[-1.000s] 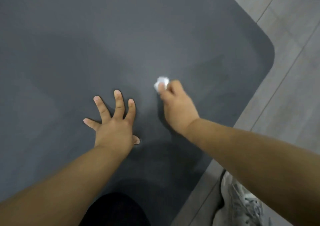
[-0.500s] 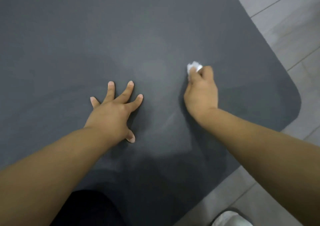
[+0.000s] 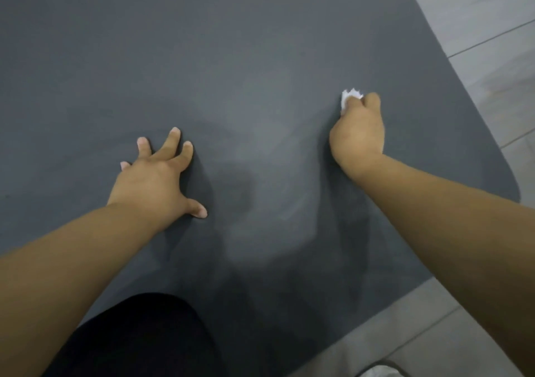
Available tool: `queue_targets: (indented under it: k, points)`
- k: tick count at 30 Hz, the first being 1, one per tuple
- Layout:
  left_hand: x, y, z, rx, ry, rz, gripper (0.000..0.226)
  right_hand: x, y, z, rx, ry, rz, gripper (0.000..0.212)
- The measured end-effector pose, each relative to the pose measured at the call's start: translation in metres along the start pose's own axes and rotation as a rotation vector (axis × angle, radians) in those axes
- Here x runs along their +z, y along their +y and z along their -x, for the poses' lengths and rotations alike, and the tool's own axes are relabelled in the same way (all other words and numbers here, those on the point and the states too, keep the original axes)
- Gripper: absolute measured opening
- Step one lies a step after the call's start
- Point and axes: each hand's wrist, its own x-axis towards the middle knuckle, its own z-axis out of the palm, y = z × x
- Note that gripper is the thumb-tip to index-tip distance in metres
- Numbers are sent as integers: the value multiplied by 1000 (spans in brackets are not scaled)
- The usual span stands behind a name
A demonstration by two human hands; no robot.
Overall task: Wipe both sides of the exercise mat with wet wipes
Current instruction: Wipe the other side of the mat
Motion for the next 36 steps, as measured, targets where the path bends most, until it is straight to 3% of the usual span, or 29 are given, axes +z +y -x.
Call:
queue_targets:
  k: [2,4,7,9,11,14,16,18,22,24,25,27,30,31,33,36]
  points:
    - [0,0,-1,-4,-12,9,118,18,-33,30,-193,-11,-31,48]
    - [2,-2,0,-9,-7,44,119,35,-70,67,-507,-163,-103,49]
    - [1,-3,1,-9,5,91,120,44,-92,82,-943,-347,-15,41]
    - [-2,-1,4,-32,-7,121,118,44,-82,57,-1025,-214,-9,37]
    - [-5,3,6,-52,-22,136,116,37,-59,15,-779,-3,-75,36]
    - [-7,7,8,-63,-32,131,114,15,-39,-36,-208,35,7,37]
    - [-7,7,8,-69,-41,128,114,13,-54,-37,-19,76,-24,35]
    - [-6,6,6,-63,-46,121,114,24,-80,-16,-133,42,-94,35]
    - [-5,2,4,-33,-50,120,114,51,-122,46,-845,-295,-93,49]
    - [-5,2,3,-26,-55,123,115,52,-115,51,-1117,-327,-90,50]
    - [-5,1,2,-18,-54,103,115,46,-106,43,-1148,-314,-76,45]
    - [-6,3,1,-11,-69,49,114,34,-77,10,-958,-160,-45,38]
    - [-11,12,1,-49,-93,59,101,-4,-8,-44,-213,-3,36,34]
    - [-14,18,1,-57,-70,79,91,-15,12,-48,-46,26,45,35]
    - [-19,37,1,-29,-13,127,82,-21,33,-34,18,24,59,41]
    - [-19,78,0,141,42,116,84,2,41,20,-324,50,-4,42]
